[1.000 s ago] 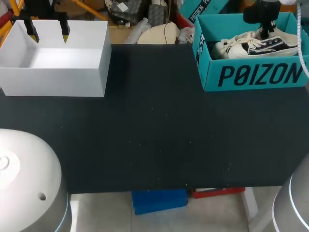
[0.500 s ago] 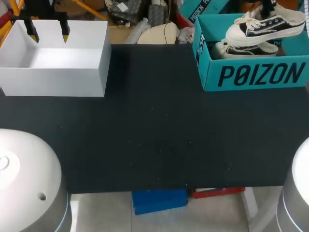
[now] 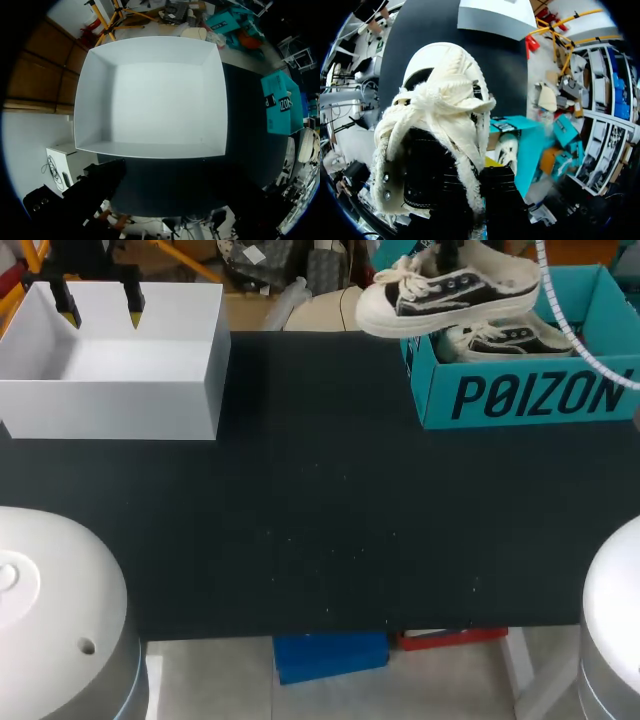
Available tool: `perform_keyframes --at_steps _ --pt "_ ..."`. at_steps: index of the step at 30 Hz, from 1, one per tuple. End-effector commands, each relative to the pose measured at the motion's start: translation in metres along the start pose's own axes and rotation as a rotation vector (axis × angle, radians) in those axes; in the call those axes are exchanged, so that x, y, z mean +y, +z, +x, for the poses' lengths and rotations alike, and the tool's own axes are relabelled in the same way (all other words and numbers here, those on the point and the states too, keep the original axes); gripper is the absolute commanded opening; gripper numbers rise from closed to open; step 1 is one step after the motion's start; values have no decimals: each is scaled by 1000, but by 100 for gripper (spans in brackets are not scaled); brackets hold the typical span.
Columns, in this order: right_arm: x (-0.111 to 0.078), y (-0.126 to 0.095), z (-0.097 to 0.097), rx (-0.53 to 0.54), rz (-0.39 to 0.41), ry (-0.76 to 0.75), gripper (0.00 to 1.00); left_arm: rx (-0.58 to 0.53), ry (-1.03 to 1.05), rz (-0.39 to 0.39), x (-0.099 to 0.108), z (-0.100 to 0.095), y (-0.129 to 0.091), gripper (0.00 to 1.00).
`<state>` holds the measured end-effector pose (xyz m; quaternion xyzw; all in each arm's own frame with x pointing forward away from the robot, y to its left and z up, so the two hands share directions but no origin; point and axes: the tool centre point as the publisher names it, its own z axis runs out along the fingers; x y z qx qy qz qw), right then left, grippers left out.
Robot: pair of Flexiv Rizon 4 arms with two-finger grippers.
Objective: Take the shoe out of the shoebox, open the shoe tongue, remove and reinsert the insole, then place the shoe into the shoebox
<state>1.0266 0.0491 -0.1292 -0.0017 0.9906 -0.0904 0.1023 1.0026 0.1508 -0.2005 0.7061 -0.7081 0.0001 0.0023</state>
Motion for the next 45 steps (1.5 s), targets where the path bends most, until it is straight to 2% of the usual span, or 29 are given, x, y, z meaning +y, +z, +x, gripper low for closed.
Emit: perform_keyframes --at_steps 1,7,9,11,15,21,31,38,45 --pt "63 -24 31 -23 80 -1 0 -2 -2 -1 1 1 -1 100" --pt "127 1 66 9 62 5 0 -2 -2 -1 1 1 -1 100" --pt "144 13 77 10 82 -13 0 -2 -2 -1 1 1 -1 100" --pt "159 27 88 21 58 7 0 -2 -2 -1 1 1 -1 100" --pt "181 57 105 20 75 2 0 -2 -2 -1 1 1 -1 100" --pt "195 99 124 48 58 34 0 -2 -2 -1 1 1 -1 100" --pt "197 159 148 22 9 104 0 -2 -2 -1 1 1 -1 100" --pt "199 183 162 -15 -49 109 0 -2 -2 -1 1 1 -1 100" --pt "204 191 171 1 -131 73 0 -2 -2 -1 1 1 -1 100"
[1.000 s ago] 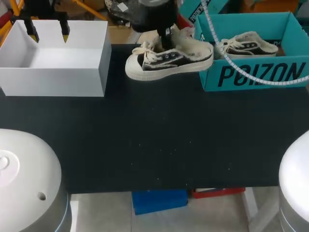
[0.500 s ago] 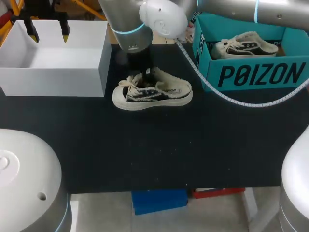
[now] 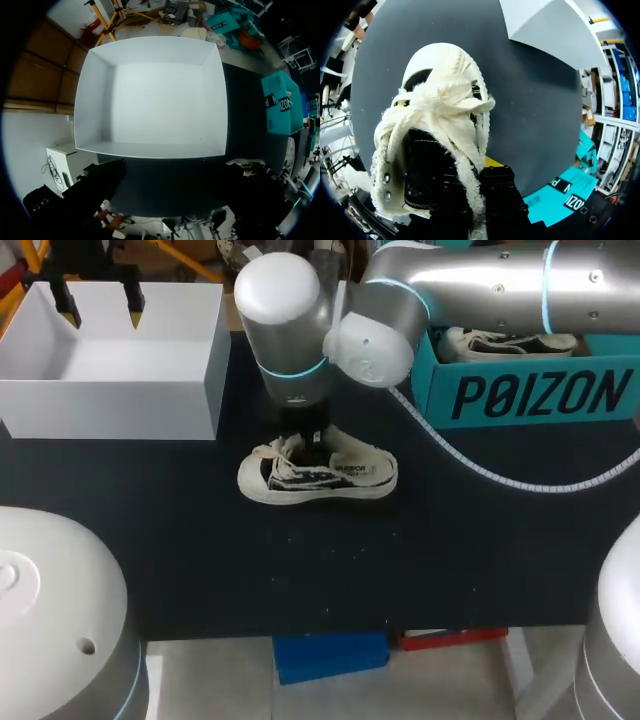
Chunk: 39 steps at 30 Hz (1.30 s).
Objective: Take the shoe out of the shoebox, open the shoe tongue, remove and reinsert the insole, then place the shoe into the shoebox
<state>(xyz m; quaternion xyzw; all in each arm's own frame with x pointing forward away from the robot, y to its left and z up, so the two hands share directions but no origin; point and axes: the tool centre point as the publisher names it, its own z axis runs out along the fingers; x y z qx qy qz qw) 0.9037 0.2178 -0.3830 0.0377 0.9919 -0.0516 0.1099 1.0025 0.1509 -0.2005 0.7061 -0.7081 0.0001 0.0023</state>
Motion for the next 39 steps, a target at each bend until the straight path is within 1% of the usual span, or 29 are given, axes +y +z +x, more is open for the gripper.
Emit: perform_keyframes --at_steps 1,5,7,9,10,11,12,19,23,26,31,32,34,35,36,39 --pt "-6 2 3 13 -64 -15 0 -2 -2 -1 1 1 -1 100" --pt "-5 3 4 12 -89 -22 0 -2 -2 -1 1 1 -1 100" --pt "-4 5 6 28 -109 -32 0 -2 -2 -1 1 1 -1 100" --pt "-4 7 7 34 -113 -48 0 -2 -2 -1 1 1 -1 100" --pt "-4 8 7 52 -119 -50 29 -2 -2 -1 1 1 -1 100" --pt "-4 8 8 57 -122 -54 78 -2 -2 -1 1 1 -1 100" --pt "-4 8 8 58 -121 -59 100 -2 -2 -1 1 1 -1 100" --pt "-12 5 11 106 -92 -50 100 -2 -2 -1 1 1 -1 100" --pt "-21 -7 10 119 -74 -59 100 -2 -2 -1 1 1 -1 100" --pt "-30 -20 8 115 -90 -70 100 -2 -2 -1 1 1 -1 100" --pt "-49 -41 4 114 -177 -76 100 -2 -2 -1 1 1 -1 100" --pt "-54 -46 3 105 -224 -78 100 -2 -2 -1 1 1 -1 100" --pt "-61 -53 2 101 -278 -87 100 -2 -2 -1 1 1 -1 100" --pt "-65 -56 1 96 -323 -80 100 -2 -2 -1 1 1 -1 100" --pt "-68 -58 1 98 -349 -81 100 -2 -2 -1 1 1 -1 100" --pt "-83 -63 3 131 -446 -82 100 -2 -2 -1 1 1 -1 100"
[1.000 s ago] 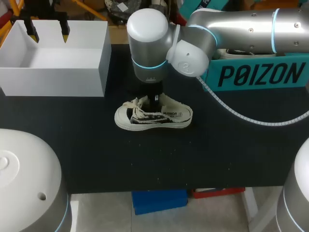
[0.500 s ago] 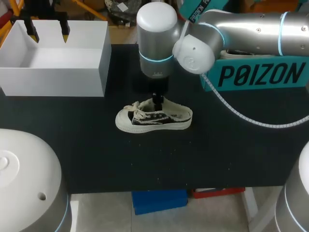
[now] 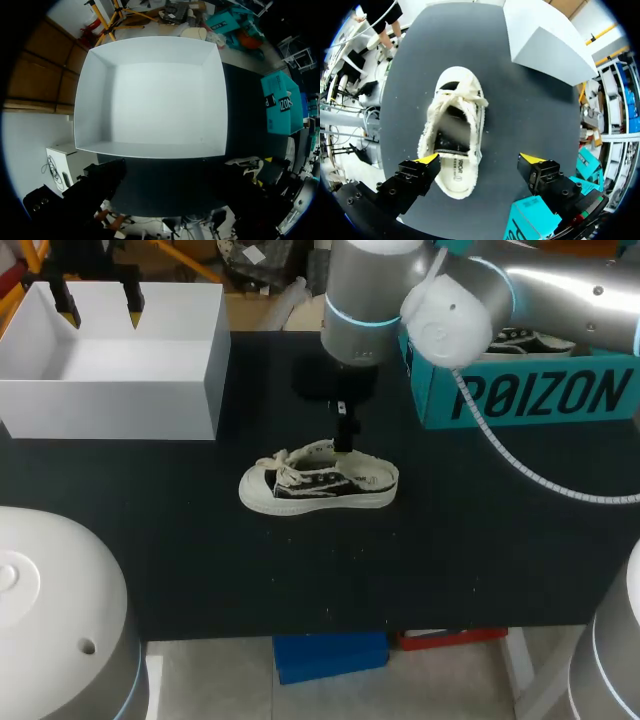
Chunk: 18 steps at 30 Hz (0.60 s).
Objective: Take the shoe out of the shoebox, open the shoe tongue, remove and reinsert the insole, then place the shoe into the shoebox
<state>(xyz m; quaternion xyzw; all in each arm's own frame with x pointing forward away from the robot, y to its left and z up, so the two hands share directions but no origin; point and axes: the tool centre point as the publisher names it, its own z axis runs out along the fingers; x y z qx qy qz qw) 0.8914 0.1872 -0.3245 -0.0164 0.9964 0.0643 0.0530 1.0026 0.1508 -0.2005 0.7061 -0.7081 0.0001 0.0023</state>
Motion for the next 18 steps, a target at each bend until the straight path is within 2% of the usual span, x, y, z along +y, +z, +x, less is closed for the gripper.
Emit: perform_keyframes --at_steps 1,3,4,18 --pt "-47 -19 11 18 -220 -11 100 -2 -2 -1 1 1 -1 100" --pt "-56 -25 12 22 -284 -23 100 -2 -2 -1 1 1 -1 100" --pt "-61 -28 12 45 -289 -32 100 -2 -2 -1 1 1 -1 100" --pt "-61 -28 12 45 -289 -32 100 -2 -2 -1 1 1 -1 100"
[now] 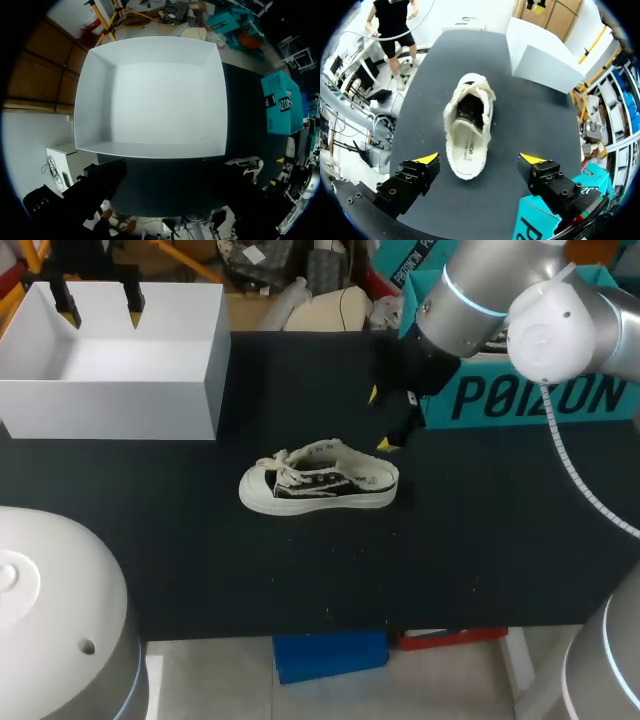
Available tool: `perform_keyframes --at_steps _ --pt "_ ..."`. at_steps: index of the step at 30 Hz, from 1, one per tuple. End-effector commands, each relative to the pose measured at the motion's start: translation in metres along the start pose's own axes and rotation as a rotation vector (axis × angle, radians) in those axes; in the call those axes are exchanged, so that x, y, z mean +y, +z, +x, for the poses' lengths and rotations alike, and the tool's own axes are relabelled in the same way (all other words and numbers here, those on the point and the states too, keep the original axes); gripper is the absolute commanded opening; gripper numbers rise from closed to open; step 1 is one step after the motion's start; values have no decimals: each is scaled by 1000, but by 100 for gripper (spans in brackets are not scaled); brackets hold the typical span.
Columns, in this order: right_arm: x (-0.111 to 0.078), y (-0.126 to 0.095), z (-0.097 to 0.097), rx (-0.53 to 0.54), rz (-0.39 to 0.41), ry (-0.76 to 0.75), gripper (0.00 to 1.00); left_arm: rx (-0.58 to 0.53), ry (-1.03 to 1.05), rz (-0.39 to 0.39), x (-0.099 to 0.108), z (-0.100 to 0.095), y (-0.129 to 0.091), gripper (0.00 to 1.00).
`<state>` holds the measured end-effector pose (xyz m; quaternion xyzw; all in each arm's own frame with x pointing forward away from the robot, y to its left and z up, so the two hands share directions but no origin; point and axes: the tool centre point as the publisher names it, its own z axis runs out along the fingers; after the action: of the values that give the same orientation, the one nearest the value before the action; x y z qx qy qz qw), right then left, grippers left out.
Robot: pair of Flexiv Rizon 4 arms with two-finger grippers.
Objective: Take the shoe out of the shoebox, open the shoe tongue, remove and reinsert the insole, then place the shoe into the shoebox
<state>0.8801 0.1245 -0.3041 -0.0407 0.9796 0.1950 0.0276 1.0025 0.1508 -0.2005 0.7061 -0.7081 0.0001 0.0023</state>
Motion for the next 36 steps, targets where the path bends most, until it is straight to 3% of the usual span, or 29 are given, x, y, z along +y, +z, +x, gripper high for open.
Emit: perform_keyframes --at_steps 1,23,27,36 --pt "-2 1 1 -3 -22 -1 100 -2 -2 -1 1 1 -1 100" --pt "-2 1 1 -3 -22 -1 100 -2 -2 -1 1 1 -1 100" --pt "-10 6 13 -78 -154 2 100 -2 -2 -1 1 1 -1 100" --pt "-35 15 14 -118 -316 1 100 -2 -2 -1 1 1 -1 100"
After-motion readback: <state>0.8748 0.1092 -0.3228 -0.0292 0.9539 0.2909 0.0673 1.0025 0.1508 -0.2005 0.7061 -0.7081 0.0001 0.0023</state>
